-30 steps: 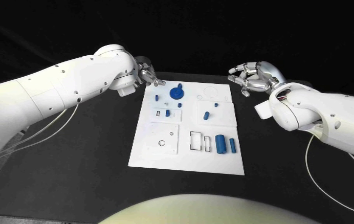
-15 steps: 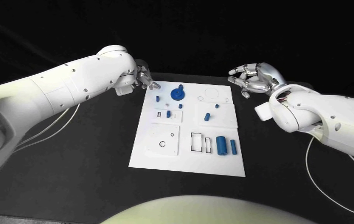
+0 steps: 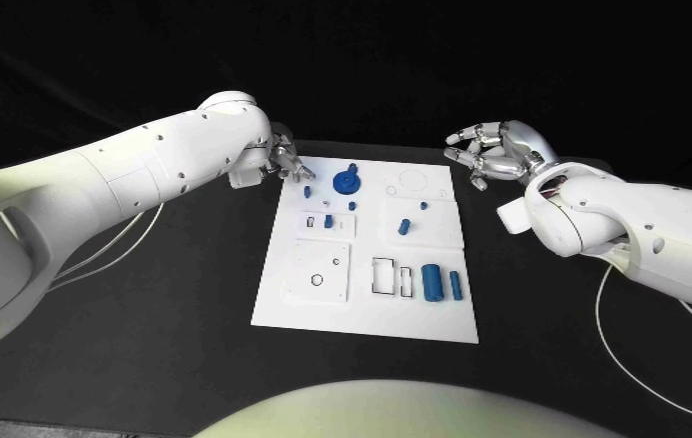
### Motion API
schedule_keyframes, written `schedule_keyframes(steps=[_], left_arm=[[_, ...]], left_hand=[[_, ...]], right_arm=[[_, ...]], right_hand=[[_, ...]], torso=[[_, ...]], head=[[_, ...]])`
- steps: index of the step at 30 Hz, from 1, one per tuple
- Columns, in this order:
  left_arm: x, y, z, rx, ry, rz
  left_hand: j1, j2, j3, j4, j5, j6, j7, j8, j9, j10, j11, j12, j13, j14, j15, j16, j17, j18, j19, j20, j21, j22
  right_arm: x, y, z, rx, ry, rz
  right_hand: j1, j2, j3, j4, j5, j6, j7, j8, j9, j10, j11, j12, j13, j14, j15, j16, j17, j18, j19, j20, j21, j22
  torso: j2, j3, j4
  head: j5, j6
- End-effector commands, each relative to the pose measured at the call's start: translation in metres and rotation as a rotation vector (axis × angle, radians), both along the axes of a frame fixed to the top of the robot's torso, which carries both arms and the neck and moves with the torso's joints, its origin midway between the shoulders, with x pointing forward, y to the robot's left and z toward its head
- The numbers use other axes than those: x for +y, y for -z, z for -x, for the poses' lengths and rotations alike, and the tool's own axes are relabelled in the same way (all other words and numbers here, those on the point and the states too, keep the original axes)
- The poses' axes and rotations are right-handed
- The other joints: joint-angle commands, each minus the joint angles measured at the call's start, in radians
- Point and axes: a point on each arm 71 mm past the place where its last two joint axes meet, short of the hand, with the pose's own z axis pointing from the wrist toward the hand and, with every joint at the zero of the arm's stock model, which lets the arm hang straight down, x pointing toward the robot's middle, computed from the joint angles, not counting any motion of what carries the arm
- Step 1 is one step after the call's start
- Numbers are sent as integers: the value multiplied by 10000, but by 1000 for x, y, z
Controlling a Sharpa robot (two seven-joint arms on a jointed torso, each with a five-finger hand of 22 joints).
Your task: Assemble the parts on the task board
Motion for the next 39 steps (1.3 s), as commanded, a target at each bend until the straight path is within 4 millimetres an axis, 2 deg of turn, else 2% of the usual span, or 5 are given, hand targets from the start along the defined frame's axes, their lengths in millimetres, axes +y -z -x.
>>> schedule_keyframes(steps=[1,7,13,26,39], left_arm=[[-5,2,1,352,274,273],[-6,5,2,529,310,218],[-6,8,2,631,376,178],[-10,9,2,658,463,187],[-11,11,2,736,498,152]], left_hand=[[-41,91,-54,15,-49,100,-2,4,-12,81,1,55,14,652,35,-8,1166,185,13,45,4,15],[-10,170,-63,-6,-106,200,-39,32,-28,108,-29,96,29,655,13,-2,1174,180,36,37,17,47],[306,268,13,-43,-58,296,-78,49,-63,121,-71,139,34,656,-25,0,1173,180,41,10,16,51],[527,303,50,-56,-64,390,-113,88,-73,161,-101,192,64,665,-50,14,1202,169,74,-5,35,101],[948,423,152,-90,-66,471,-164,147,-84,192,-149,234,62,666,-92,19,1207,165,89,-39,40,126]], right_arm=[[1,0,0,-42,-115,-17],[2,0,0,-41,-141,-23],[3,0,0,-39,-147,-25],[3,0,0,-35,-166,-30],[4,0,-1,-29,-177,-30]], right_hand=[[-59,-3,-8,59,34,-45,30,67,-9,-74,-22,51,-12,-18,-37,-30,13,19,-59,1,-26,2],[-59,-3,-8,59,34,-45,30,67,-9,-74,-22,51,-12,-18,-37,-30,13,19,-59,1,-26,2],[-59,-3,-8,59,34,-45,30,67,-9,-74,-22,51,-12,-18,-37,-30,13,19,-59,1,-26,2],[-46,5,5,61,46,-50,27,95,-16,-60,-25,76,-9,-14,-40,-27,22,21,-56,0,-39,2],[-46,5,5,61,46,-50,27,95,-16,-60,-25,76,-9,-14,-40,-27,22,21,-56,0,-39,2]], torso=[[-3,12,24],[-4,4,19],[9,-4,3],[-10,3,28],[-2,2,6]], head=[[-18,-17],[3,-32],[-14,-46],[-32,-89],[-19,-131]])
